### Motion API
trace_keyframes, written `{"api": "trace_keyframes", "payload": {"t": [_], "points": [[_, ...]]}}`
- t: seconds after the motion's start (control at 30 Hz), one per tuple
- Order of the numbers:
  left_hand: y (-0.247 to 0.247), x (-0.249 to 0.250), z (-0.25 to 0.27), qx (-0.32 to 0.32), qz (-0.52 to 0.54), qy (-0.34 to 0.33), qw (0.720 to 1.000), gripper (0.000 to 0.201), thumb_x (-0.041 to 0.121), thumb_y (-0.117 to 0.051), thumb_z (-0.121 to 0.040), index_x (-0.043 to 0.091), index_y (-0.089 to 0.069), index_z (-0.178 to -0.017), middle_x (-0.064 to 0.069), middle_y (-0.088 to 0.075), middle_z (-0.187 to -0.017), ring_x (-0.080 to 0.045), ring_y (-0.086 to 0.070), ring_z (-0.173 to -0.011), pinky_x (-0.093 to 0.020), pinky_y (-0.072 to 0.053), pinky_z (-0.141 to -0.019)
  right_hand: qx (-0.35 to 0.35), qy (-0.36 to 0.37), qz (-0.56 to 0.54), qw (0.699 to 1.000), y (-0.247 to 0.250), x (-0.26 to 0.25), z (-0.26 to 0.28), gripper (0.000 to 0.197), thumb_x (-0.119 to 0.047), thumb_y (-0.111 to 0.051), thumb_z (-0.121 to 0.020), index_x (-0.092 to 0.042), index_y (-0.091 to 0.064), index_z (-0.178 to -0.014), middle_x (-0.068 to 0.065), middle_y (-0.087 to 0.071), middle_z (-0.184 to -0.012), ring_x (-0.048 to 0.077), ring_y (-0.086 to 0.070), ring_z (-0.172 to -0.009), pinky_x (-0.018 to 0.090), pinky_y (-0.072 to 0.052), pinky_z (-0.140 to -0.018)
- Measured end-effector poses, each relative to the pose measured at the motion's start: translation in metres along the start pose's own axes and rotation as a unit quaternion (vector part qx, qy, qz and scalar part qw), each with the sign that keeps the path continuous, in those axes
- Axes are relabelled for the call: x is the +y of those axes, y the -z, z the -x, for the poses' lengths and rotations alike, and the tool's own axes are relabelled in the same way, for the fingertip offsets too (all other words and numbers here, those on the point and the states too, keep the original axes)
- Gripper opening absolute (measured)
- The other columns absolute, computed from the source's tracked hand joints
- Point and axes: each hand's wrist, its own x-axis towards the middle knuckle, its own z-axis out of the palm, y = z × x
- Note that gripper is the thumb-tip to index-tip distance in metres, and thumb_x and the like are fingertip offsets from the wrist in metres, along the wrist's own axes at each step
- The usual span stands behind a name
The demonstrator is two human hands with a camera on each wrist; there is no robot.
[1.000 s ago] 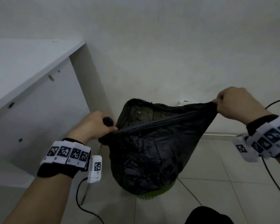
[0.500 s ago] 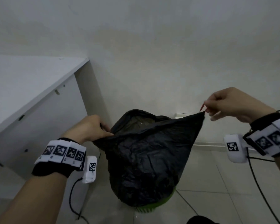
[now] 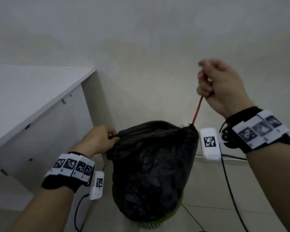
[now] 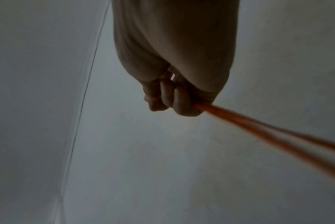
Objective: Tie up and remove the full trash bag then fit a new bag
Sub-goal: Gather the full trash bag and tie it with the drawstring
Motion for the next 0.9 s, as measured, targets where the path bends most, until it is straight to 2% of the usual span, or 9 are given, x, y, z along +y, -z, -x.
{"api": "trace_keyframes", "payload": {"t": [0.13,0.27,0.33,0.43,0.5,0.63,0.7,0.8,0.9], "points": [[-0.003,0.006,0.003,0.079,0.137,-0.034,0.987,0.024,0.037,-0.062,-0.093,0.025,-0.064,-0.072,0.001,-0.068,-0.076,-0.021,-0.063,-0.079,-0.028,-0.048,-0.068,-0.035,-0.016,0.019,0.999,-0.012,0.01,0.0,0.016,-0.01,-0.054,-0.101,-0.01,-0.067,-0.092,0.005,-0.061,-0.065,0.01,-0.027,-0.038,0.019,-0.021,-0.043],[-0.002,0.016,0.005,0.14,0.225,-0.037,0.964,0.031,0.035,-0.063,-0.094,0.031,-0.063,-0.063,0.013,-0.065,-0.066,-0.006,-0.061,-0.068,-0.022,-0.044,-0.062,-0.06,-0.006,0.028,0.998,-0.022,-0.002,0.002,0.015,-0.005,-0.052,-0.1,-0.007,-0.066,-0.094,0.007,-0.063,-0.069,0.011,-0.027,-0.038,0.021,-0.018,-0.045],[0.0,0.019,0.005,0.168,0.236,-0.043,0.956,0.03,0.035,-0.063,-0.093,0.033,-0.066,-0.064,0.016,-0.066,-0.067,-0.004,-0.062,-0.069,-0.022,-0.048,-0.066,-0.05,-0.003,0.03,0.998,-0.023,-0.007,0.002,0.015,-0.006,-0.053,-0.1,-0.009,-0.067,-0.093,0.007,-0.064,-0.069,0.011,-0.028,-0.038,0.023,-0.017,-0.045],[0.009,0.024,0.002,0.206,0.232,-0.059,0.949,0.017,0.033,-0.065,-0.093,0.028,-0.076,-0.081,0.01,-0.071,-0.074,-0.01,-0.066,-0.074,-0.024,-0.052,-0.072,-0.059,-0.028,0.137,0.988,-0.025,0.019,0.016,0.016,-0.008,-0.056,-0.099,-0.009,-0.07,-0.092,0.008,-0.066,-0.07,0.011,-0.03,-0.036,0.018,-0.021,-0.042],[0.018,0.027,0.0,0.21,0.232,-0.072,0.947,0.016,0.032,-0.066,-0.092,0.023,-0.08,-0.089,0.006,-0.074,-0.079,-0.006,-0.066,-0.074,-0.022,-0.051,-0.072,-0.072,-0.046,0.203,0.975,-0.028,0.042,0.029,0.016,-0.008,-0.057,-0.098,-0.01,-0.071,-0.09,0.007,-0.068,-0.07,0.011,-0.032,-0.037,0.017,-0.025,-0.041],[0.055,0.044,0.006,0.224,0.238,-0.117,0.938,0.022,0.026,-0.064,-0.095,0.02,-0.074,-0.076,0.024,-0.062,-0.054,0.012,-0.053,-0.052,-0.008,-0.042,-0.058,-0.059,-0.045,0.29,0.954,-0.036,0.075,0.044,0.021,-0.01,-0.058,-0.097,-0.018,-0.073,-0.085,0.001,-0.072,-0.07,0.003,-0.041,-0.041,0.016,-0.034,-0.045],[0.089,0.06,0.013,0.255,0.333,-0.168,0.892,0.02,0.021,-0.063,-0.095,0.019,-0.073,-0.078,0.025,-0.067,-0.061,0.008,-0.058,-0.06,-0.008,-0.044,-0.065,-0.051,-0.025,0.3,0.952,-0.038,0.082,0.047,0.024,-0.009,-0.057,-0.098,-0.023,-0.074,-0.087,-0.001,-0.073,-0.073,0.002,-0.043,-0.044,0.017,-0.036,-0.049],[0.132,0.083,0.028,0.288,0.442,-0.248,0.812,0.017,0.026,-0.063,-0.091,0.026,-0.078,-0.082,0.006,-0.078,-0.086,-0.019,-0.072,-0.084,-0.035,-0.057,-0.081,-0.004,0.017,0.254,0.967,-0.04,0.08,0.052,0.023,-0.011,-0.058,-0.098,-0.023,-0.078,-0.099,0.001,-0.076,-0.081,0.005,-0.047,-0.051,0.021,-0.039,-0.053],[0.132,0.113,0.036,0.253,0.482,-0.271,0.794,0.017,0.021,-0.061,-0.096,0.016,-0.076,-0.089,-0.006,-0.078,-0.09,-0.029,-0.075,-0.089,-0.045,-0.059,-0.085,0.023,0.072,0.182,0.98,-0.067,0.078,0.062,0.017,-0.019,-0.067,-0.094,-0.018,-0.076,-0.108,-0.001,-0.077,-0.089,-0.002,-0.063,-0.067,0.016,-0.05,-0.068]]}}
